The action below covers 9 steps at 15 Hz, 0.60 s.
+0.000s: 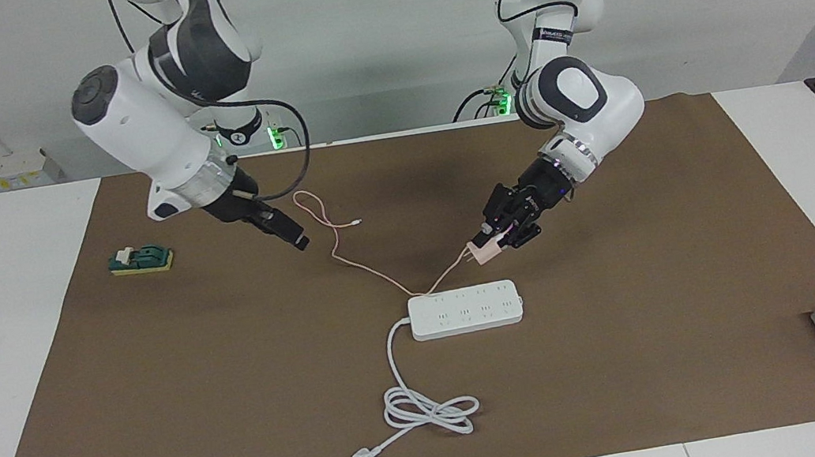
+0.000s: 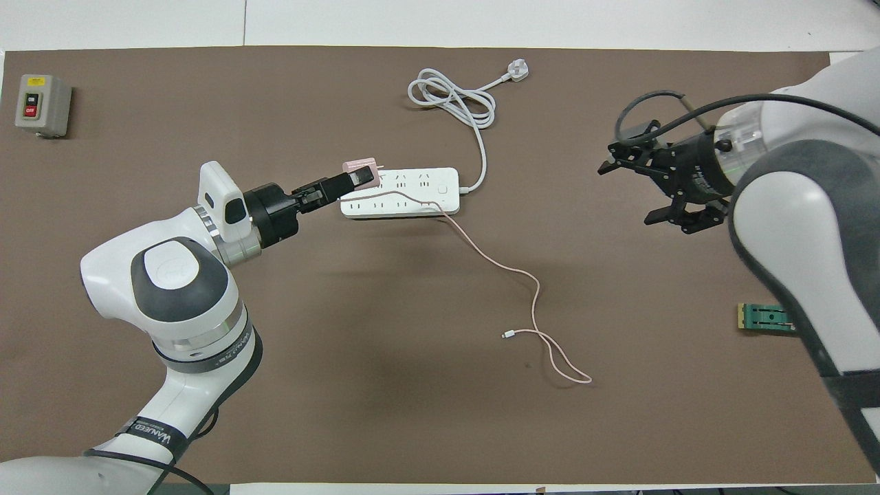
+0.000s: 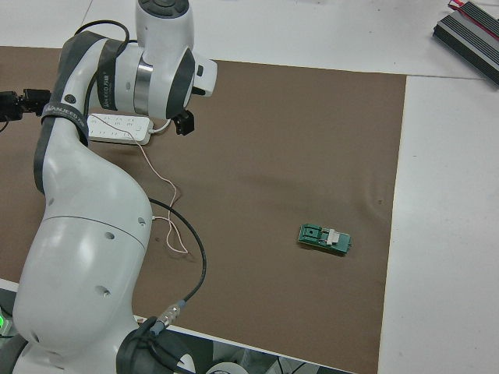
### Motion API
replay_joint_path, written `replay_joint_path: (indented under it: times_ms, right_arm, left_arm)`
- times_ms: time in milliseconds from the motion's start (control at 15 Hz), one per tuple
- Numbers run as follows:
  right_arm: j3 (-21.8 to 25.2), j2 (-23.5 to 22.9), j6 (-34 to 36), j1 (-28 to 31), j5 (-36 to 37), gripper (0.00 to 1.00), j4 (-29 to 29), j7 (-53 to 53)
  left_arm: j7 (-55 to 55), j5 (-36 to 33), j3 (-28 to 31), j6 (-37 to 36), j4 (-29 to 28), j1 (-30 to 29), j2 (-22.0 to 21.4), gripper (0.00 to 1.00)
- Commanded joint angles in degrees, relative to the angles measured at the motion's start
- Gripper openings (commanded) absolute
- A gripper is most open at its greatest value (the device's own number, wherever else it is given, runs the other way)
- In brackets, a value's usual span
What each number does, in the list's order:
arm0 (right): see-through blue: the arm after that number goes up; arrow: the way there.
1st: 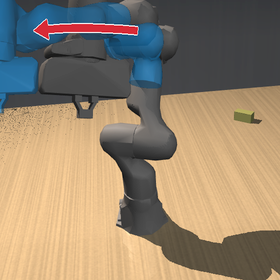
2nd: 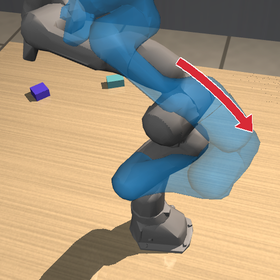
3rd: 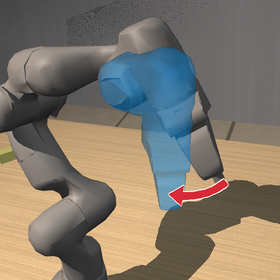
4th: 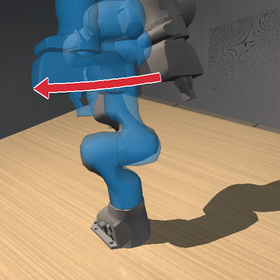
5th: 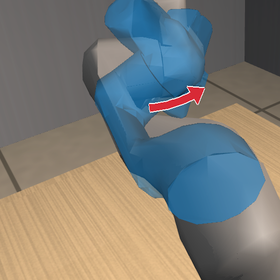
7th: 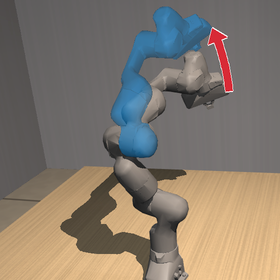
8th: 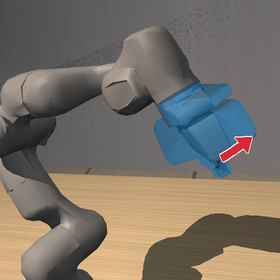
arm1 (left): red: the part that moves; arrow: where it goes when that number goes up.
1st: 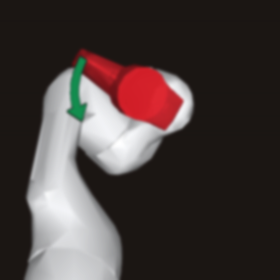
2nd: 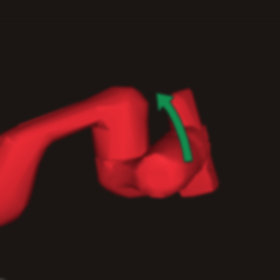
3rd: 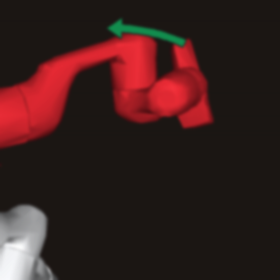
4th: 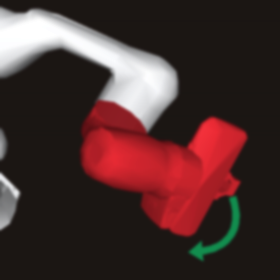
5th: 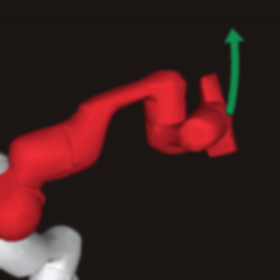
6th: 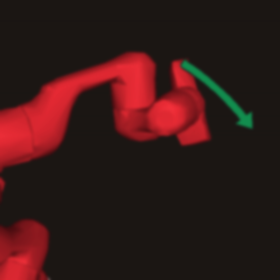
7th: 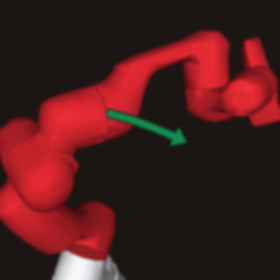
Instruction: Plug charger into power strip
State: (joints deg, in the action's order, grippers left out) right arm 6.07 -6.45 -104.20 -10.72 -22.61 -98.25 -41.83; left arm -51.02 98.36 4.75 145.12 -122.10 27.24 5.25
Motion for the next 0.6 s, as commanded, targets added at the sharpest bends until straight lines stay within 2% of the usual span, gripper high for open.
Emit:
replay_joint_path:
  times_ms: [0, 200, 399, 532]
  right_arm:
    - [-0.54, 0.47, 2.41, 2.28, 2.90, 1.00, 0.95, 2.80]
    - [-0.62, 0.38, 5.14, 3.25, 9.24, 1.00, 1.92, 17.62]
    - [-0.89, 0.91, 6.63, 5.10, 12.49, 1.00, 1.83, 25.46]
    - [-0.89, 3.09, 8.39, 5.19, 16.35, 1.00, 1.05, 31.78]
  left_arm:
    - [1.27, -5.60, -0.36, 4.99, -2.09, -0.08, -3.14, 0.00]
    - [1.18, -13.86, -0.36, 4.13, -1.56, -2.70, -3.58, 0.00]
    - [1.53, -21.35, -0.27, -0.96, 1.94, -6.31, -3.15, 0.00]
    - [4.85, -26.60, -0.27, -5.00, 4.49, -8.68, -2.88, 0.00]
